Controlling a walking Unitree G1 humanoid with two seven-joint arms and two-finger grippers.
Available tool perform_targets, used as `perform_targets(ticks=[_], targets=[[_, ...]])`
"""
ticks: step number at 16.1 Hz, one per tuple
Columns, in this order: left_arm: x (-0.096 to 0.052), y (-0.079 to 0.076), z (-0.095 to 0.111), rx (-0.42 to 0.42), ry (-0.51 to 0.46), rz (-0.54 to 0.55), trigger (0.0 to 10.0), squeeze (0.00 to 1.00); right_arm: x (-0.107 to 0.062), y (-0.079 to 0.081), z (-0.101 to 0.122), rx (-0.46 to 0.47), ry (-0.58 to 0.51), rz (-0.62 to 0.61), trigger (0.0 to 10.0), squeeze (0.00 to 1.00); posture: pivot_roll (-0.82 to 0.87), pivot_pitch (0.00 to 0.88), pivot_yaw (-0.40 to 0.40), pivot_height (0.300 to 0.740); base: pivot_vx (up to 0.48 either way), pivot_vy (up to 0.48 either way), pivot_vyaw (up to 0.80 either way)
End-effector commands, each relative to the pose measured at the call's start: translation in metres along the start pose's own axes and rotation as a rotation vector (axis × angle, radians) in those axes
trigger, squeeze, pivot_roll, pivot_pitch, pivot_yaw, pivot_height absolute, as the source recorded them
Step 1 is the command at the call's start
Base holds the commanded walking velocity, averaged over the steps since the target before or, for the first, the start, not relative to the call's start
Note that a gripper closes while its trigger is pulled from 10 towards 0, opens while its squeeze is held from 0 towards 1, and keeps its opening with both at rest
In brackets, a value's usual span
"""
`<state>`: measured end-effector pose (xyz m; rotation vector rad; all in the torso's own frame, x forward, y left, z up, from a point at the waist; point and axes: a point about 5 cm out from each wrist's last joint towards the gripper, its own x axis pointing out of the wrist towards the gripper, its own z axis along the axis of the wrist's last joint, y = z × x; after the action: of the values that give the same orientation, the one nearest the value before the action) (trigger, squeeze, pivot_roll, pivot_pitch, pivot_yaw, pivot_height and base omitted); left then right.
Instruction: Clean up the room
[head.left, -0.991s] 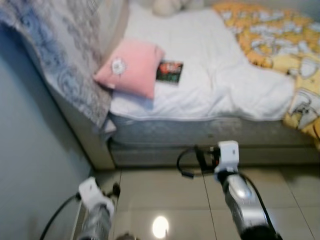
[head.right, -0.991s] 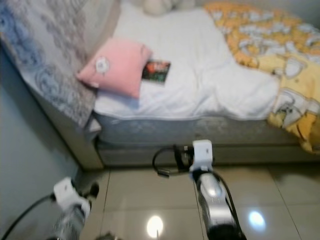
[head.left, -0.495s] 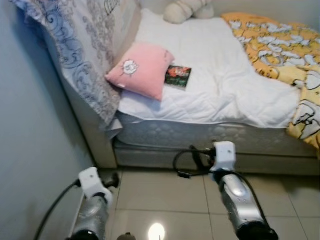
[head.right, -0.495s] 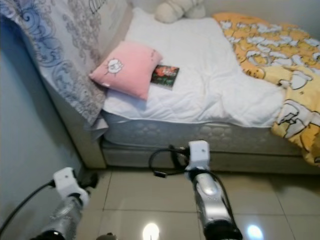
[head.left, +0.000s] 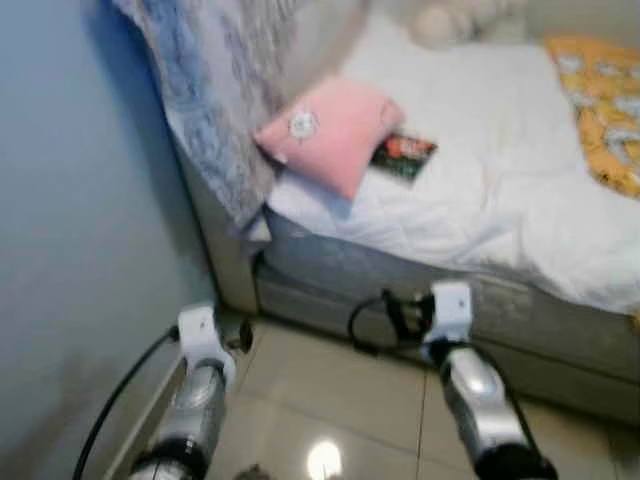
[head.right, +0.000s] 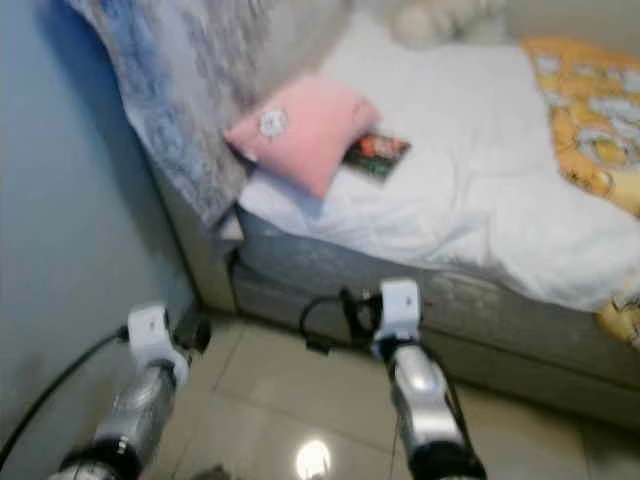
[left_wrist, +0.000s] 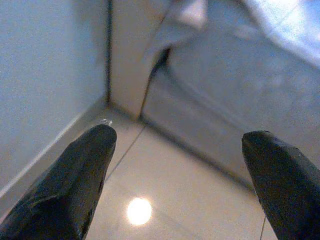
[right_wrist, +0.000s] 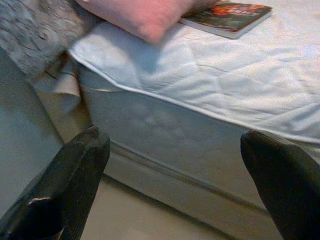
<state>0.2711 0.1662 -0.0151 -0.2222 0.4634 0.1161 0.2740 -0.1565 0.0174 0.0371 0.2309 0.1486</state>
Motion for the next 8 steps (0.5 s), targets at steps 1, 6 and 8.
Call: perform_targets(ticks=[1,6,8], targets=[[0.008,-0.096,0.082,0.417,-0.357,-0.385,10.0,0.0,-0.01,-0.019,-0.017,0.0,0.068,-0.089,10.0,0.0,0.08,0.0,-0.03,0.74,0.0,0.0,0.0],[-0.008,-0.043,-0.051,0.554,0.437,-0.357,10.0,0.0,-0.06,-0.038,-0.106,0.087,0.698,-0.192,10.0,0.0,0.07,0.0,-0.038,0.74,0.0,0.0,0.0],[-0.024,-0.031,-0.078,0.587,0.574,-0.335,10.0,0.0,-0.07,-0.038,-0.116,0.056,0.813,-0.16,10.0,0.0,0.05,0.0,-0.018,0.74,0.0,0.0,0.0]])
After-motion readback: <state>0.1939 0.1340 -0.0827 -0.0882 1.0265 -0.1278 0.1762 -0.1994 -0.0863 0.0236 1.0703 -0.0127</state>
